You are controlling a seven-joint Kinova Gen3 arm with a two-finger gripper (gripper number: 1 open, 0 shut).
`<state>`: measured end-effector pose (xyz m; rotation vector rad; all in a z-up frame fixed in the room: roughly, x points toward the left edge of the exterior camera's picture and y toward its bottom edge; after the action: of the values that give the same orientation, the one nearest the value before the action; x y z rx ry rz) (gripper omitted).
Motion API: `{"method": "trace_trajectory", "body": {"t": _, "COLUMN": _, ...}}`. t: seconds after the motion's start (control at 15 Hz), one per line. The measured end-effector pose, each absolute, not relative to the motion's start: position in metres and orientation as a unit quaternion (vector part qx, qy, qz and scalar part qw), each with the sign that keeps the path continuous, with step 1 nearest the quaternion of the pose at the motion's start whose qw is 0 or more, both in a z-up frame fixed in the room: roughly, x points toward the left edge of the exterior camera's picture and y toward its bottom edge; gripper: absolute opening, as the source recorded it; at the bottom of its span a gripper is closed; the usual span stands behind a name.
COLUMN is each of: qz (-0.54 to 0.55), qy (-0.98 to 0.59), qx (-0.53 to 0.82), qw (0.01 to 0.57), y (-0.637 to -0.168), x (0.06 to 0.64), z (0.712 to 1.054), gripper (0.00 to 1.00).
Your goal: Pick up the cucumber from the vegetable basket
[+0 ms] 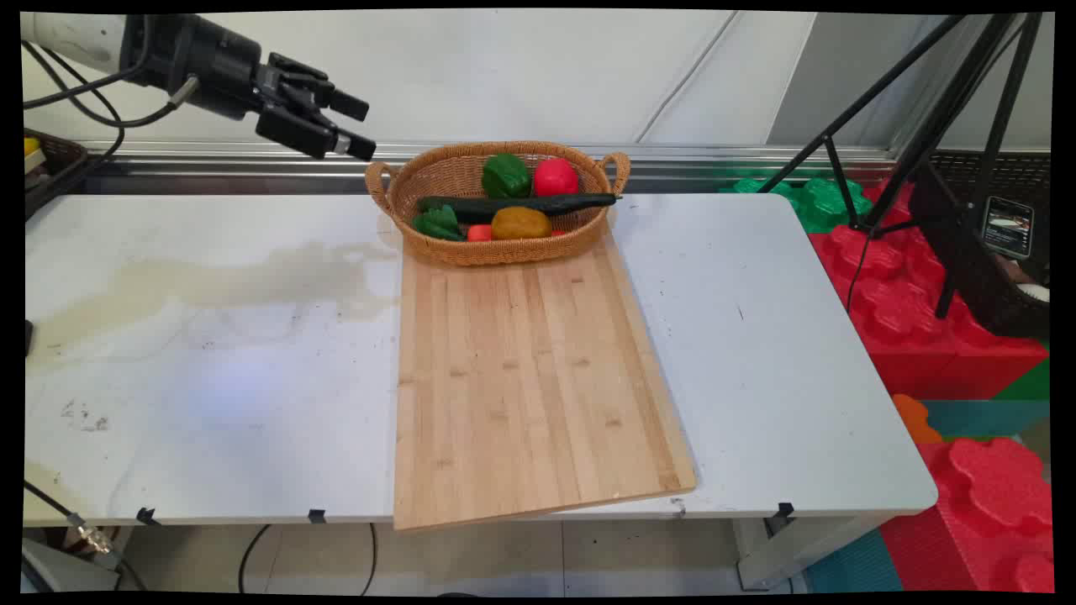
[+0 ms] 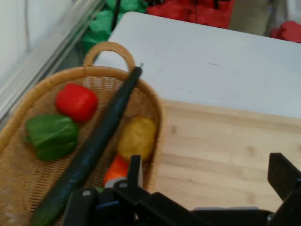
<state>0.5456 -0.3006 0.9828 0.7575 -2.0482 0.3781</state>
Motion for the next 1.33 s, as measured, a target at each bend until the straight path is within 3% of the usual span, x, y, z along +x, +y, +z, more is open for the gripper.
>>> {"method": "trace_trajectory", "body": {"t": 0.53, "qz": 0.223, "qy": -0.848, "qx": 0.294, "qw": 0.381, "y": -0.359, "x": 0.528, "z": 0.964, "gripper": 1.0}}
{"method": "trace_trajectory", "body": {"t": 1.33, "qz": 0.239, "qy": -0.905, "qx": 0.238, "qw": 0.26, "y": -0.451, "x": 0.471, "z": 0.883, "gripper": 1.0}}
